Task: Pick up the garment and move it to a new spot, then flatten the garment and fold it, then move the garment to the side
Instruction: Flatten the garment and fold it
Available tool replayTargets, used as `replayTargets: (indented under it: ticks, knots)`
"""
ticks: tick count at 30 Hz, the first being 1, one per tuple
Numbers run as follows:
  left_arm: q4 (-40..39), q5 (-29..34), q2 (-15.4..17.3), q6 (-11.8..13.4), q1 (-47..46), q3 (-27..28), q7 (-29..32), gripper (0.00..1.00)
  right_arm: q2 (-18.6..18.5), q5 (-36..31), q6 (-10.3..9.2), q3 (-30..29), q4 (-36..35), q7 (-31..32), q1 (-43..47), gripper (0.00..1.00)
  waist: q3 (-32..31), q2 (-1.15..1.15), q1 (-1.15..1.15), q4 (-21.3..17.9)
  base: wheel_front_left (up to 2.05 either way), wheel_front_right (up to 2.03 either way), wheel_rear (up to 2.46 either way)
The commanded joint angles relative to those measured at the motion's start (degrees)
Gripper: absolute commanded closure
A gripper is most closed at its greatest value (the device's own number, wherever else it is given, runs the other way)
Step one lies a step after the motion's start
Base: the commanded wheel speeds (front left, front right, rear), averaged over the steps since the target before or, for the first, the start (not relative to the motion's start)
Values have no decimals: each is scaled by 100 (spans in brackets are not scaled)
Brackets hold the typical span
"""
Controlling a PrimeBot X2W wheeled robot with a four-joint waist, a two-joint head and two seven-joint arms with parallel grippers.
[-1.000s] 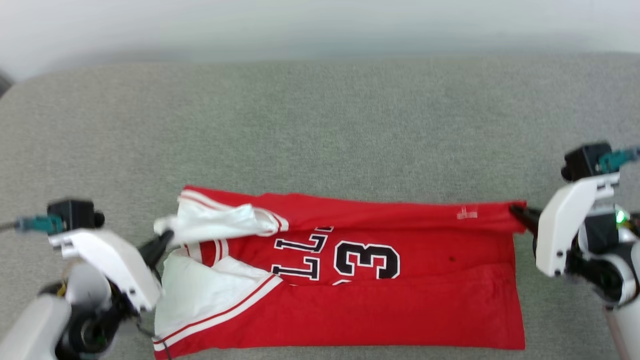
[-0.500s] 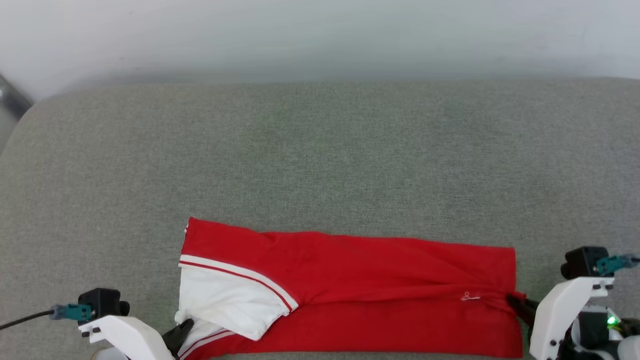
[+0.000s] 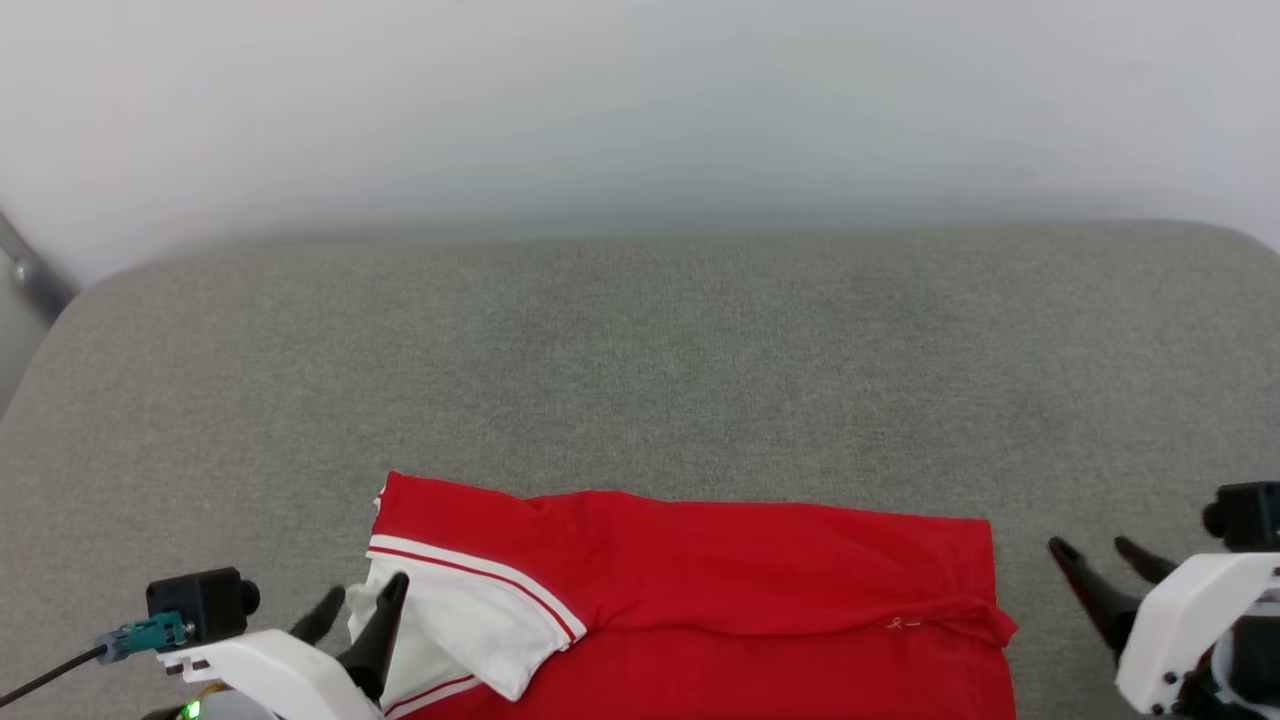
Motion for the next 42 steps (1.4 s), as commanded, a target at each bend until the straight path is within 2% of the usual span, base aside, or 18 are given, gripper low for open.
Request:
replayTargets:
  ticks: [1,10,16,25,32,33,34,35,36,42]
  knots:
    - [-97,122,-54,68,-85,36,-168,0,-67,-33,-2,-104,-111,68,43,0,-118,0,1,3,0,0,0]
    - [-402,1338,-264,315,-488,-221,-1287,0,-160,-150,-2,-702,-396,1054,-99,0,-224,0,1,178,0,0,0]
    - [-260,1927,-535,379,-724,-378,-1976,0,107,-186,-2,-849,-178,1572,-70,0,-46,0,1,474,0,0,0]
    - [-85,2325,-723,315,-1022,-435,-2206,0,559,-247,-2,-842,468,1901,-168,0,434,0,1,926,0,0,0]
    - [33,2295,-778,303,-1023,-384,-2232,0,706,-139,-2,-611,1102,2127,-161,0,557,0,1,992,0,0,0]
    - [59,2328,-754,306,-1037,-392,-2233,0,728,-125,-2,-567,1176,2168,-175,6,562,0,1,990,0,0,0]
    - [73,2329,-755,311,-1043,-394,-2234,0,765,-92,-2,-533,1248,2226,-175,57,561,0,1,983,0,0,0]
    - [85,2325,-753,317,-1047,-378,-2237,0,797,-65,-1,-495,1283,2257,-176,97,555,0,1,968,0,0,0]
    - [102,2330,-740,325,-1046,-367,-2240,0,803,-53,-1,-472,1304,2270,-196,100,546,0,1,952,0,0,0]
    - [120,2433,-681,392,-996,-412,-2212,0,660,41,-1,-432,1287,2251,-430,100,462,0,1,875,0,0,0]
